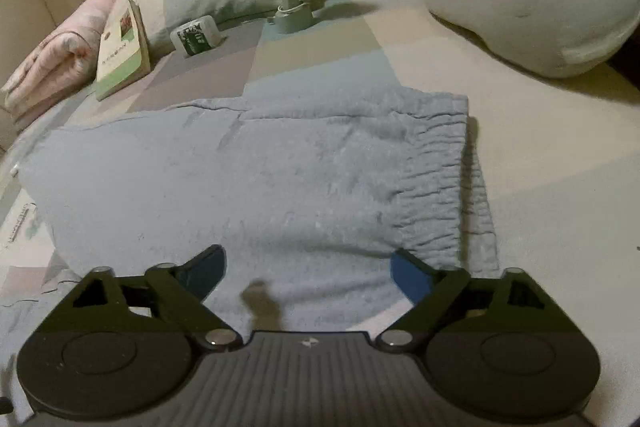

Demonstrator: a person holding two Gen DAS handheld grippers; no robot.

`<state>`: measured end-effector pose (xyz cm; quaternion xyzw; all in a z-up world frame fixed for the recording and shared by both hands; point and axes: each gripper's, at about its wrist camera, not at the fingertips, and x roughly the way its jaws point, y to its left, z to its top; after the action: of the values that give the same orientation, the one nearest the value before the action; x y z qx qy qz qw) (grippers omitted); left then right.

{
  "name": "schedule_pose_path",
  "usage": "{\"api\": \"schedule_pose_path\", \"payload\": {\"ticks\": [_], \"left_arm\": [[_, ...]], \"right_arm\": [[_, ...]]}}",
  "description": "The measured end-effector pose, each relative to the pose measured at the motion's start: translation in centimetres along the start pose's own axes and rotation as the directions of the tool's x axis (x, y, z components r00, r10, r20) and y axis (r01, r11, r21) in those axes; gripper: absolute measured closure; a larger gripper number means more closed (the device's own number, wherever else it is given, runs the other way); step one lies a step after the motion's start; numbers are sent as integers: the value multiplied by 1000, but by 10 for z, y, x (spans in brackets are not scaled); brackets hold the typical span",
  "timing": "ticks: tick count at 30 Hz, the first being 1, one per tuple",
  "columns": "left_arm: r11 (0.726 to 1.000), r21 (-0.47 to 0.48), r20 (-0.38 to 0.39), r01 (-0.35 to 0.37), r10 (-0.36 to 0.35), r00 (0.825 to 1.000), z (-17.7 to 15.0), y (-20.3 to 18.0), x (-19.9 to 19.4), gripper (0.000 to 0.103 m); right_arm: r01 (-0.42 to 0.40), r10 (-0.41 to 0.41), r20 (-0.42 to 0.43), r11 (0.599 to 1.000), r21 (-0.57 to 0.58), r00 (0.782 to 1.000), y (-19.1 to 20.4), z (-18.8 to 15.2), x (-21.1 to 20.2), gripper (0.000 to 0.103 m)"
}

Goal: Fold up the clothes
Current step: 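Hover the open right gripper over the elastic waistband and white drawstrings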

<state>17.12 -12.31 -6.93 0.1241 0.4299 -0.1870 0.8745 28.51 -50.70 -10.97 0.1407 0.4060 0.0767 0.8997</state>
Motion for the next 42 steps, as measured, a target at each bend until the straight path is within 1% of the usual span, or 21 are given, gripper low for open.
{"api": "schedule_pose_path", "payload": {"ticks": [1, 3, 4, 5, 6, 9, 11, 14, 17, 18, 20, 21, 23, 26, 28, 31, 32, 33, 36, 40, 42], "left_arm": [[1000, 0, -1, 6, -6, 1000, 0, -1, 1, 1], [1000, 2, -10, 14, -14, 1000, -2, -2, 3, 1], [1000, 8, -11, 16, -16, 1000, -4, -3, 2, 1], [1000, 13, -9, 16, -16, 1000, -5, -3, 1, 1], [1000, 16, -6, 14, -14, 1000, -5, -3, -1, 1], [1000, 16, 7, 7, -7, 1000, -5, -2, -7, 1], [1000, 19, 17, 5, -5, 1000, -5, -2, -11, 1], [1000, 27, 24, 7, -8, 1000, -5, -3, -15, 1], [999, 34, 18, 15, -16, 1000, -6, -7, -13, 1], [999, 36, 15, 17, -18, 1000, -6, -9, -12, 1], [999, 44, 11, 21, -21, 1000, -7, -12, -12, 1], [998, 51, 12, 22, -23, 1000, -8, -13, -13, 1], [998, 57, 15, 24, -25, 1000, -10, -14, -17, 1], [999, 45, 12, 24, -25, 1000, -9, -15, -17, 1], [999, 46, 16, 25, -26, 1000, -8, -17, -18, 1], [997, 66, 21, 34, -35, 999, -10, -25, -21, 1], [996, 75, 21, 38, -40, 999, -11, -28, -22, 1], [996, 83, 21, 41, -43, 999, -12, -30, -23, 1], [995, 97, 20, 39, -41, 999, -15, -34, -27, 1], [996, 81, 9, 26, -27, 1000, -19, -30, -30, 1], [997, 73, 5, 23, -23, 1000, -20, -29, -30, 1]], "right_arm": [[-14, 14, -3, 1000, 12, 1000, -3, 1, 0, 11], [-13, 13, -19, 1000, 6, 1000, 0, 2, -1, 10], [-16, 16, -21, 1000, 11, 1000, 1, 3, -4, 8], [-27, 27, -10, 999, 20, 1000, 2, 5, -10, 2], [-38, 38, 1, 999, 29, 999, 4, 7, -15, 0], [-73, 72, 34, 996, 57, 997, 9, 12, -33, 0], [-114, 111, 41, 990, 80, 993, 12, 11, -49, 0], [-188, 188, 14, 980, 65, 982, 20, -7, -66, 0], [-188, 189, -40, 982, 29, 981, 25, -35, -65, 0], [-176, 177, -57, 984, 18, 983, 27, -44, -64, 0], [-55, 54, -78, 998, -14, 996, 23, -60, -56, 0], [-43, 41, -65, 998, -35, 997, 19, -65, -59, 3], [-23, 20, -42, 998, -67, 999, 12, -73, -64, 3], [-26, 26, -19, 1000, -15, 999, 14, -70, -86, 0], [-50, 50, -9, 999, -21, 999, 21, -70, -101, 0], [-154, 154, -23, 988, -6, 988, 28, -76, -110, 0], [-161, 161, -39, 987, -8, 986, 31, -81, -107, 0], [-160, 159, -56, 987, -14, 986, 34, -85, -103, 0], [-51, 46, -96, 997, -49, 994, 32, -99, -88, 0], [3, -8, -67, 998, -67, 998, 15, -113, -102, 0], [6, -9, -52, 998, -58, 999, 9, -118, -112, 0]]}}
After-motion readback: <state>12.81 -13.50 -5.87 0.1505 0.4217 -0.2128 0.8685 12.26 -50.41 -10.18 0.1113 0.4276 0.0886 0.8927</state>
